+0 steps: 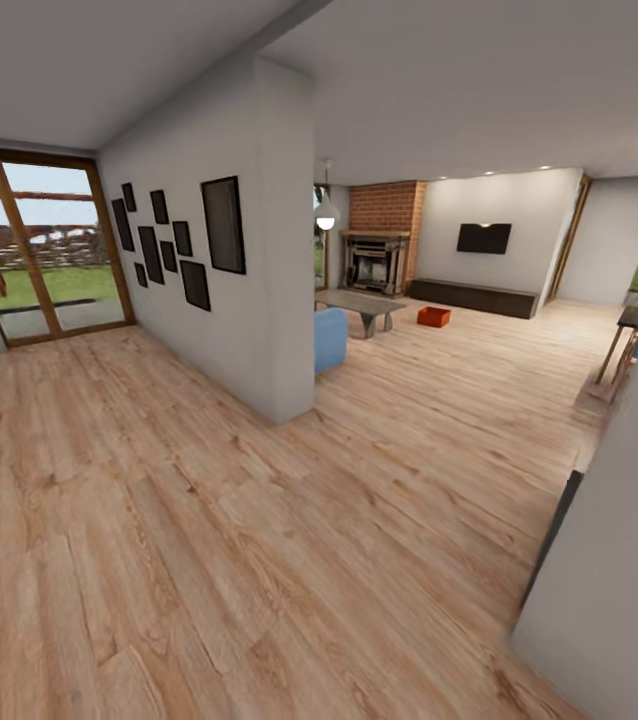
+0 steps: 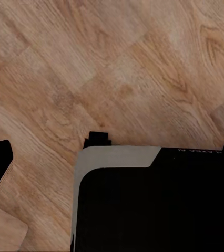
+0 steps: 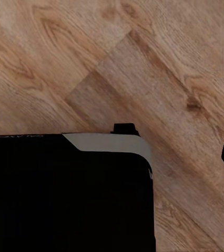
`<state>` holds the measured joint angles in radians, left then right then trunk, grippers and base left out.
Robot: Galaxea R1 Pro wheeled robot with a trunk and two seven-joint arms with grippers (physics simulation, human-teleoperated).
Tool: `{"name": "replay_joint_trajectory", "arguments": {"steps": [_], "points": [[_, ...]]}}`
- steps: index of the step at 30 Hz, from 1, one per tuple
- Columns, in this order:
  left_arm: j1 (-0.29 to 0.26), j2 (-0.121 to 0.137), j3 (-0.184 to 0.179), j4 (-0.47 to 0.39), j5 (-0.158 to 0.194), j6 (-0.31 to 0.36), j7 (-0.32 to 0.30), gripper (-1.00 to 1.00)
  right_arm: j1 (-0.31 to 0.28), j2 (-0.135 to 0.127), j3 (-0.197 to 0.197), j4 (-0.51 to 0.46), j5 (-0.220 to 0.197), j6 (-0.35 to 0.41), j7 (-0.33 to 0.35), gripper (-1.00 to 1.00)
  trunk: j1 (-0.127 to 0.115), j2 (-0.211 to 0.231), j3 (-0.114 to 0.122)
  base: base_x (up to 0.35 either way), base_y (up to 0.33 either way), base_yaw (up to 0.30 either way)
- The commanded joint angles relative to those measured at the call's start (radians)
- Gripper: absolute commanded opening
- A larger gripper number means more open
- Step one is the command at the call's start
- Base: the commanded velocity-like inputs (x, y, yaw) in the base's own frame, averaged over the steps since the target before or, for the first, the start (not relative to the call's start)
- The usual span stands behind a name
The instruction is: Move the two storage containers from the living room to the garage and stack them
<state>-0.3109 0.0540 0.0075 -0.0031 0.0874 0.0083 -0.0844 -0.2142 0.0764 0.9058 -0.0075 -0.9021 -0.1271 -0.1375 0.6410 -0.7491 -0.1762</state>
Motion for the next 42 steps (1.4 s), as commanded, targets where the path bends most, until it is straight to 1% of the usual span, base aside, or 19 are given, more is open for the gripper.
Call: {"name": "replay_joint_trajectory", "arguments": {"steps": [1,42], "points": [[-0.001,0.001,0.000,0.000,0.009,0.001,-0.005,1.00,-0.001,0.000,0.008,0.000,-0.009,-0.002,-0.004,1.00,0.001,-0.001,-0.001,0.322,0.000,-0.109],[-0.001,0.001,0.000,0.000,0.012,0.001,-0.005,1.00,-0.001,0.000,0.008,0.000,-0.012,-0.002,-0.004,1.00,0.001,-0.001,0.001,0.322,0.000,-0.008]]}}
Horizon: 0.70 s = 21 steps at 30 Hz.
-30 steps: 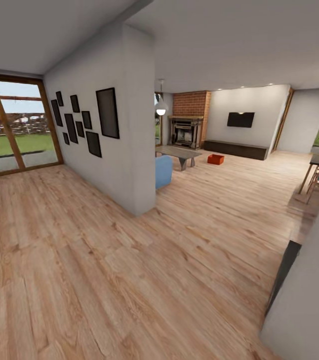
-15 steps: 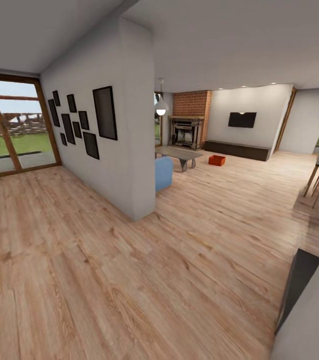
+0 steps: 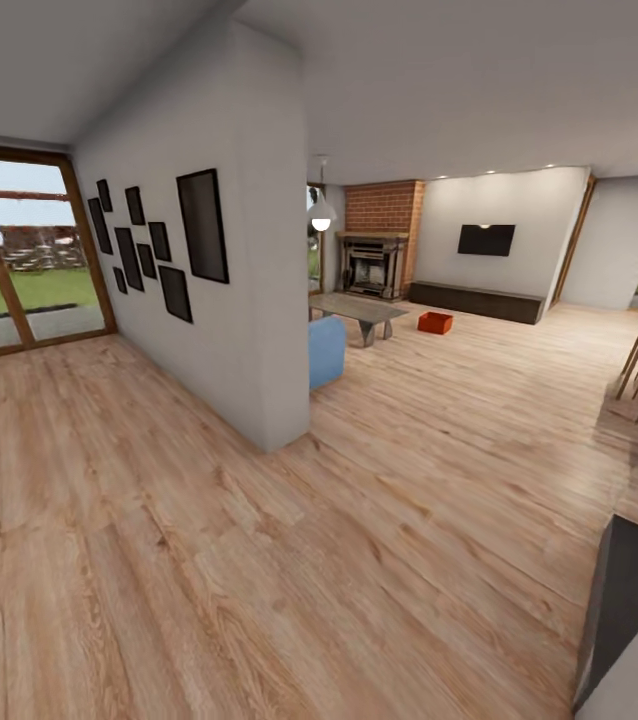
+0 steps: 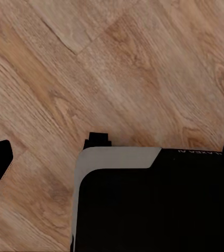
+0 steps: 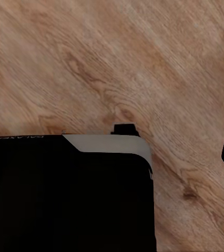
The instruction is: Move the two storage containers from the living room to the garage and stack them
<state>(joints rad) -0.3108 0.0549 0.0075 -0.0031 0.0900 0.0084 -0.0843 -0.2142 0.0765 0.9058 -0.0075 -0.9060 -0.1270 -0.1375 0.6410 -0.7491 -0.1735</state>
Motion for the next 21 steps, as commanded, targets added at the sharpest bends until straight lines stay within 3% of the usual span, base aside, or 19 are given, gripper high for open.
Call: {"name": "replay_joint_trajectory", "arguments": {"steps": [1,8,21], "points": [[-0.001,0.000,0.000,0.000,0.009,0.001,-0.005,1.00,-0.001,0.000,0.008,0.000,-0.008,-0.002,-0.004,1.00,0.001,-0.001,-0.001,0.322,0.000,-0.157],[-0.001,0.000,0.000,0.000,0.007,0.001,-0.005,1.00,-0.001,0.001,0.008,0.000,-0.008,-0.003,-0.004,1.00,0.001,-0.001,-0.001,0.322,0.000,-0.193],[-0.001,0.000,0.000,0.000,0.007,0.001,-0.005,1.00,-0.001,0.000,0.008,0.000,-0.008,-0.002,-0.004,1.00,0.001,-0.001,-0.001,0.322,0.000,-0.012]]}}
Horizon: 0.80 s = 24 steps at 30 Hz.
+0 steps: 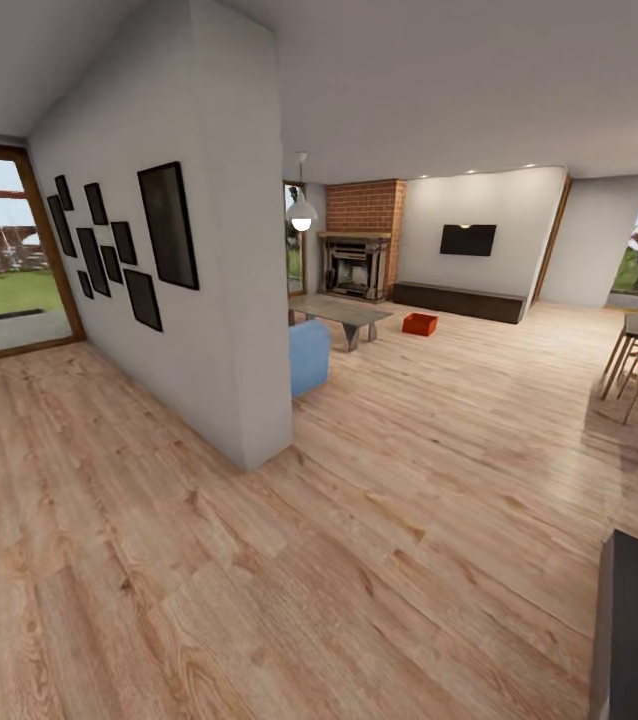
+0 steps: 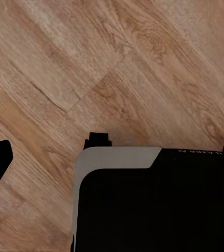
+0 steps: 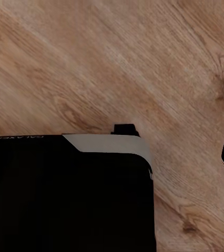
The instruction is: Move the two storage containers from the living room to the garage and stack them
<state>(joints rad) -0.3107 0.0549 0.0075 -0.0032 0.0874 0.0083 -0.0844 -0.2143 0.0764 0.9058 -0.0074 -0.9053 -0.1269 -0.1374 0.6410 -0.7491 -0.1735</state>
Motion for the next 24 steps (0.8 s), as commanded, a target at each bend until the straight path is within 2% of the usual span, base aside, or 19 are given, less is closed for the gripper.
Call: {"name": "replay_joint_trajectory", "arguments": {"steps": [1,24], "points": [[-0.001,0.000,0.000,0.000,0.009,0.001,-0.005,1.00,0.000,0.000,0.008,0.000,-0.009,-0.002,-0.004,1.00,0.001,-0.001,-0.001,0.322,0.000,0.000],[-0.001,-0.006,-0.001,0.000,0.008,0.004,-0.005,1.00,0.000,0.002,0.019,0.000,0.000,-0.003,-0.002,1.00,0.001,-0.001,-0.001,0.322,0.000,-0.001]]}}
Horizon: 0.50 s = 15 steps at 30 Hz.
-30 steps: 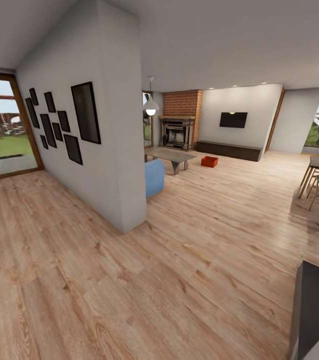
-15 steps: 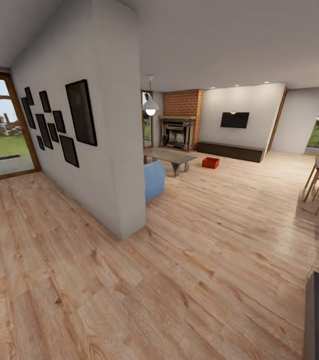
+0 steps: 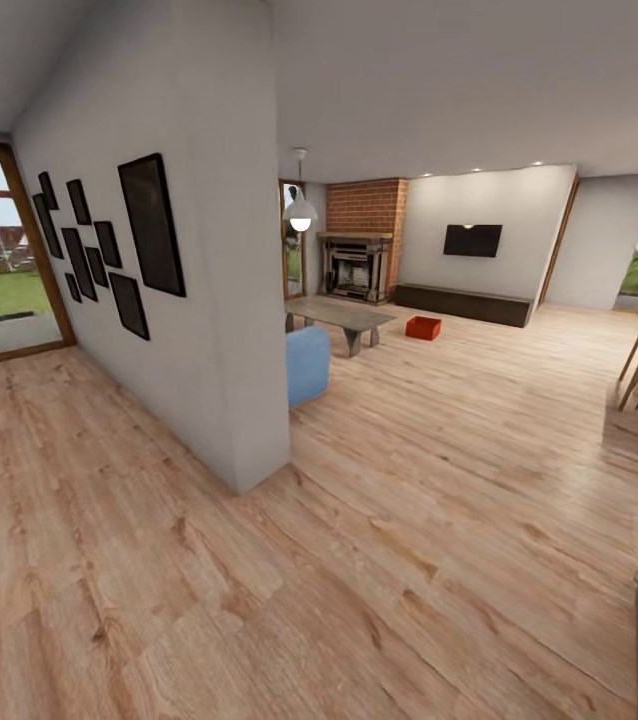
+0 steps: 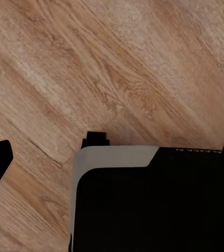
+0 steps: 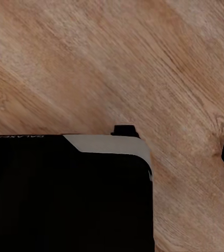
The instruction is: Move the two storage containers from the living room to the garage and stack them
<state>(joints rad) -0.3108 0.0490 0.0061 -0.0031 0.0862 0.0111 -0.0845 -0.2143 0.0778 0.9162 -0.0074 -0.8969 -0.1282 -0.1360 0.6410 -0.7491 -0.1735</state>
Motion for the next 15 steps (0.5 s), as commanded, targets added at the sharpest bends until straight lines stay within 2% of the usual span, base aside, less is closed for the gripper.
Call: {"name": "replay_joint_trajectory", "arguments": {"steps": [1,15], "points": [[-0.001,0.000,0.000,0.000,0.009,0.001,-0.005,1.00,0.000,0.000,0.008,0.000,-0.009,-0.002,-0.004,1.00,0.001,-0.001,-0.001,0.322,0.000,-0.078],[-0.001,0.000,0.000,0.000,0.007,0.000,-0.005,1.00,0.000,0.002,0.007,0.000,-0.008,-0.002,-0.004,1.00,0.001,-0.001,-0.001,0.322,0.000,-0.232]]}}
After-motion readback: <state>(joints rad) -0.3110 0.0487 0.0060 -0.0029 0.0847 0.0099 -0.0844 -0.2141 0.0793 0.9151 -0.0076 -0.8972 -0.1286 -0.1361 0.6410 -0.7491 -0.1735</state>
